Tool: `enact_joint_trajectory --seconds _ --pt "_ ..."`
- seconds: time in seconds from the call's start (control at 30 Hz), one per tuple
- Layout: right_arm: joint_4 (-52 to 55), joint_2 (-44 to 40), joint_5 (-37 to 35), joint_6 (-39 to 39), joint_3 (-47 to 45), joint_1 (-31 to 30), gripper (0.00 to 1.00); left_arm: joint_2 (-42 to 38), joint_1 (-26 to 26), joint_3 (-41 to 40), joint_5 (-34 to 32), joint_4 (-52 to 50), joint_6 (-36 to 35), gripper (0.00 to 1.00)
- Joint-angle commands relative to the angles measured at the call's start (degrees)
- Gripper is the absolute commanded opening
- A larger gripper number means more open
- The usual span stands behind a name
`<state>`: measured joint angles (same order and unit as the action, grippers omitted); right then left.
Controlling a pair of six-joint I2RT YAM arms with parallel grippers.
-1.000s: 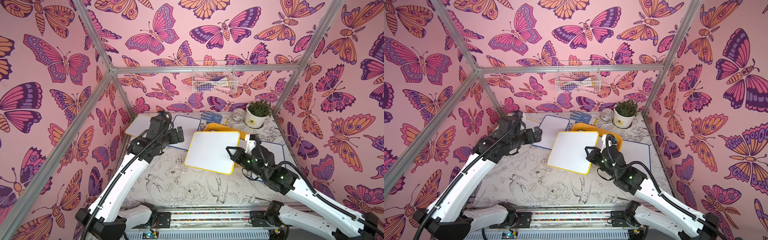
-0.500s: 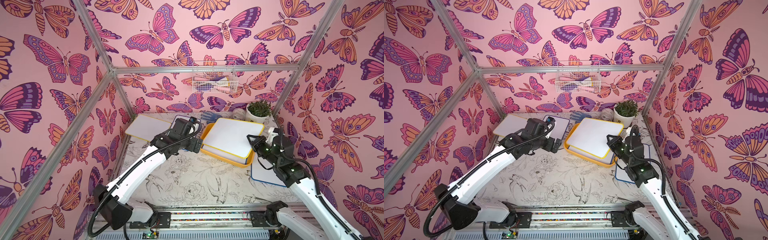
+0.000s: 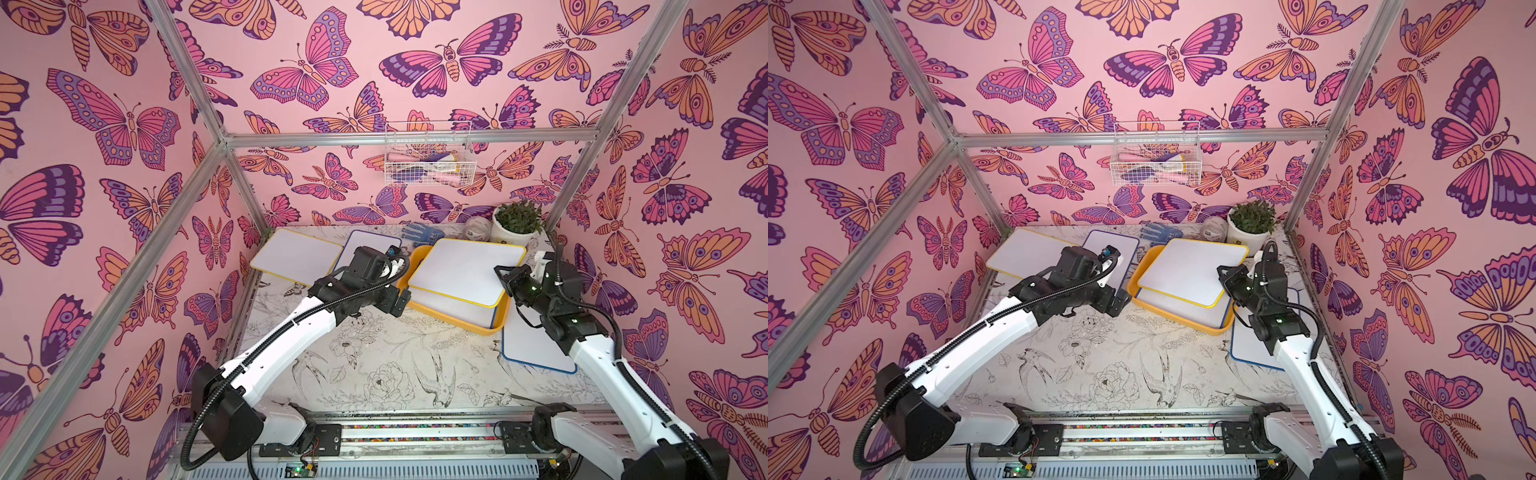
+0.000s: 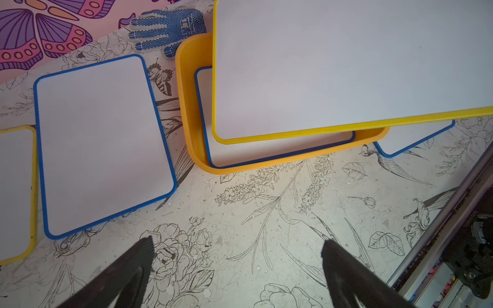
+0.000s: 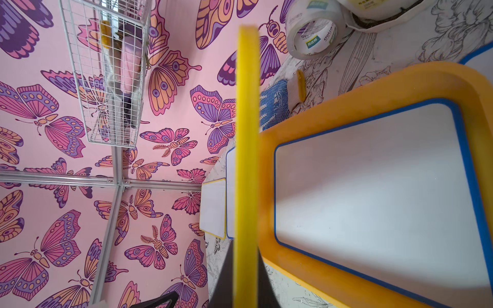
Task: Put the whiteboard into the storage box
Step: Place the whiteboard in the storage box.
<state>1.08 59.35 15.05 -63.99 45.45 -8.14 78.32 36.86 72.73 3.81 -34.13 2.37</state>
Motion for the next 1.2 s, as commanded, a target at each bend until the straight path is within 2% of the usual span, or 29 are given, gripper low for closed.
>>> enact_joint_trajectory --seconds 0.0,0.53,0.6,1.0,1.17 --pt "-8.99 2.21 2.15 0.19 1.44 0.82 0.00 -0.55 0.05 -1.49 1.47 1.87 -0.33 1.00" --pt "-17.49 14.78 4.79 -1.29 1.89 2.74 0.00 0.12 -0.47 -2.78 -0.94 2.14 -1.33 1.00" --pt "-18.58 15.86 6.79 -1.56 1.66 3.02 0.00 0.42 -0.56 -2.68 -0.70 2.17 -1.15 0.99" --pt "-16.53 5.71 5.33 0.51 -7.27 3.04 0.00 0.62 -1.02 -2.82 -0.17 2.36 -0.08 0.99" --pt "-17.75 6.23 6.79 -0.06 -9.23 3.04 0.00 0.94 -1.00 -2.87 0.01 2.47 0.18 0.99"
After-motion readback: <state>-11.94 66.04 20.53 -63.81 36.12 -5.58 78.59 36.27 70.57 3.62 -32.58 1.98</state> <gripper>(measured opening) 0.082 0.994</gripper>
